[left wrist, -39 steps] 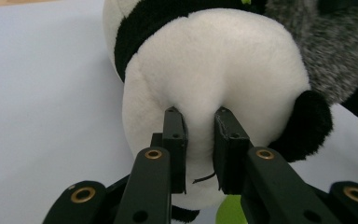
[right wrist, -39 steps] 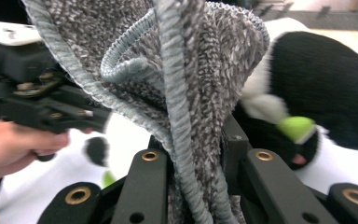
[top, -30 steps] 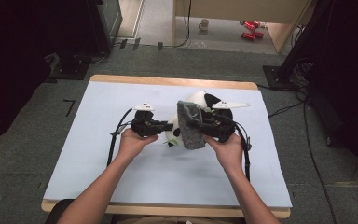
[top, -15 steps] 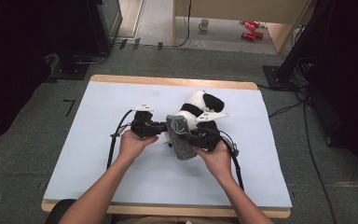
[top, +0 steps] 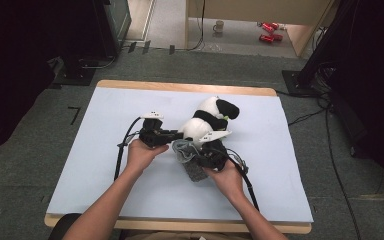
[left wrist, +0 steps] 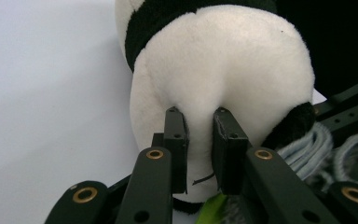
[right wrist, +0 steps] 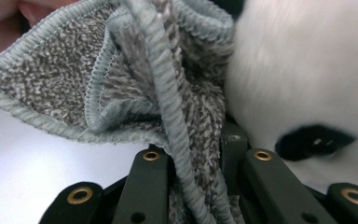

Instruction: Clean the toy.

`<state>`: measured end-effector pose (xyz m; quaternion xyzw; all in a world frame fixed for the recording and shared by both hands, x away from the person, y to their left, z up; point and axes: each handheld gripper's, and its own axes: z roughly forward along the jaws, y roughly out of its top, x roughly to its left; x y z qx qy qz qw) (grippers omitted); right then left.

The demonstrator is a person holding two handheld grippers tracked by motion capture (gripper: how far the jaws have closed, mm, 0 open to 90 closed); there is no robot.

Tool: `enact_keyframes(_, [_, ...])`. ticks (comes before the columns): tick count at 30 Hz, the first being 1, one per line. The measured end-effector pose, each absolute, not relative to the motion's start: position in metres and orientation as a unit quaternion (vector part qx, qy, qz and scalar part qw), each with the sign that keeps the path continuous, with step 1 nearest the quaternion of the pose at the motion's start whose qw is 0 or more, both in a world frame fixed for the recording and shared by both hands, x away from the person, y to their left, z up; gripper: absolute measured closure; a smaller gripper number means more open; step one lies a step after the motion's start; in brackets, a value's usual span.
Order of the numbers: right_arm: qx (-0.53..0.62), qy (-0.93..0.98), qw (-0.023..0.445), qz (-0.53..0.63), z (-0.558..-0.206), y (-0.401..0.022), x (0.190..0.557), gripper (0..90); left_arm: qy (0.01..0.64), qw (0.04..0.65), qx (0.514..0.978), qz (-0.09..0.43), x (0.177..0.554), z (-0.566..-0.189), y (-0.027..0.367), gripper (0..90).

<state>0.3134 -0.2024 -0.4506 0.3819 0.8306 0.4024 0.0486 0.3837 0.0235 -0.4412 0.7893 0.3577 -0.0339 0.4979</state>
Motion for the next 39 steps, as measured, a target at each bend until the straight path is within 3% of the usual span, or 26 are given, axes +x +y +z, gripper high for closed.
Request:
enact_keyframes(7, [0.393, 0.838, 0.026, 0.379, -0.463, -0.199, 0.316, 77.9, 0.356, 0.499, 0.789, -0.034, 0.385, -0.44, 0.025, 78.8])
enact_keyframes(15, [0.378, 0.835, 0.004, 0.399, -0.442, -0.194, 0.311, 77.8, 0.364, 0.506, 0.781, -0.037, 0.388, -0.439, 0.031, 78.9])
enact_keyframes(26, [0.36, 0.806, 0.043, 0.467, -0.394, -0.198, 0.302, 77.8, 0.361, 0.503, 0.784, -0.038, 0.386, -0.44, 0.031, 79.2])
enact_keyframes(32, [0.375, 0.802, 0.073, 0.459, -0.401, -0.204, 0.311, 77.9, 0.359, 0.497, 0.789, -0.042, 0.379, -0.438, 0.028, 79.8])
enact_keyframes(39, [0.349, 0.822, 0.075, 0.444, -0.424, -0.193, 0.314, 78.3, 0.373, 0.488, 0.788, -0.037, 0.378, -0.442, 0.036, 80.9])
